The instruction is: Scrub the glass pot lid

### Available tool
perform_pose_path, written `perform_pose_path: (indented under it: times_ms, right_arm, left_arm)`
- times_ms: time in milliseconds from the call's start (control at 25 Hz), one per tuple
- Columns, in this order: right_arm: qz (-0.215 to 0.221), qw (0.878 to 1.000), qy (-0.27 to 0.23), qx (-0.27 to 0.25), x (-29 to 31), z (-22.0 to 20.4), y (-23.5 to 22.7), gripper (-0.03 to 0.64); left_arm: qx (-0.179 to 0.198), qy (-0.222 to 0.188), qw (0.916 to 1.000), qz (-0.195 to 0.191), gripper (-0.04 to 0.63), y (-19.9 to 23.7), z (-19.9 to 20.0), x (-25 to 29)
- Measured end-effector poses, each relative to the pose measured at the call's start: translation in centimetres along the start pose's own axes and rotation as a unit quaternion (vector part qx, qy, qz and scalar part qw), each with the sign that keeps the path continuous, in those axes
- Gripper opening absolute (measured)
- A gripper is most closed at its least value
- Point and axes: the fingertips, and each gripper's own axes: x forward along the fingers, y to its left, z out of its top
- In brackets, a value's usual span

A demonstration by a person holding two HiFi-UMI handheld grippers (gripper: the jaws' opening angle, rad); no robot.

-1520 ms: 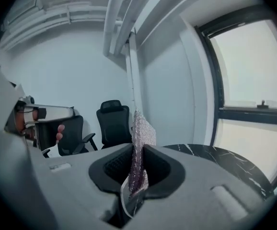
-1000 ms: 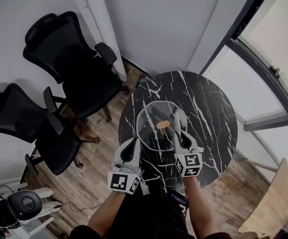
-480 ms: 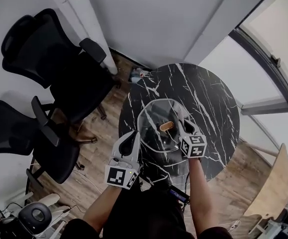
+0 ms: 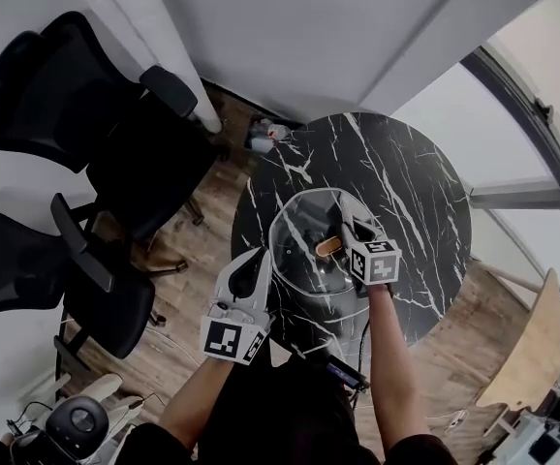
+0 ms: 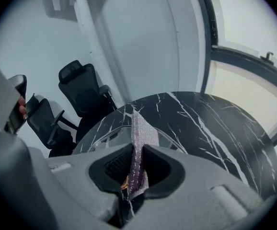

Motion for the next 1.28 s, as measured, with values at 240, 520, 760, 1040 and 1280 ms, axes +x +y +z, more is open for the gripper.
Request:
perform_pose_path:
  times_ms: [240, 520, 760, 1040, 1280]
  right_arm:
    - [0.009, 0.999, 0.036, -0.004, 1.9, 0.4, 0.2, 0.058]
    - [0.023, 0.996, 0.08, -0.038, 3.8, 0.4, 1.2, 0.058]
    - [0.044, 0.991, 0.113, -0.059, 5.1, 0.7, 2.0, 0.058]
    - [0.067, 0.982, 0.149, -0.096, 6.6, 0.4, 3.4, 0.058]
    - [0.092, 0.97, 0.176, -0.142, 7.3, 0.5, 5.6, 0.058]
  left_arm:
    - [-0.011, 0.013, 0.9998, -0.001, 0.002, 1.3, -0.9, 0.4]
    - [-0.012, 0.015, 0.9998, 0.001, 0.002, 2.2, -1.1, 0.4]
    - [-0.016, 0.014, 0.9998, 0.004, 0.002, 3.0, -1.3, 0.1]
    - [-0.021, 0.014, 0.9996, 0.013, 0.002, 4.0, -1.6, -0.5]
    - [-0.025, 0.013, 0.9994, 0.021, 0.002, 5.0, -1.6, -0.9]
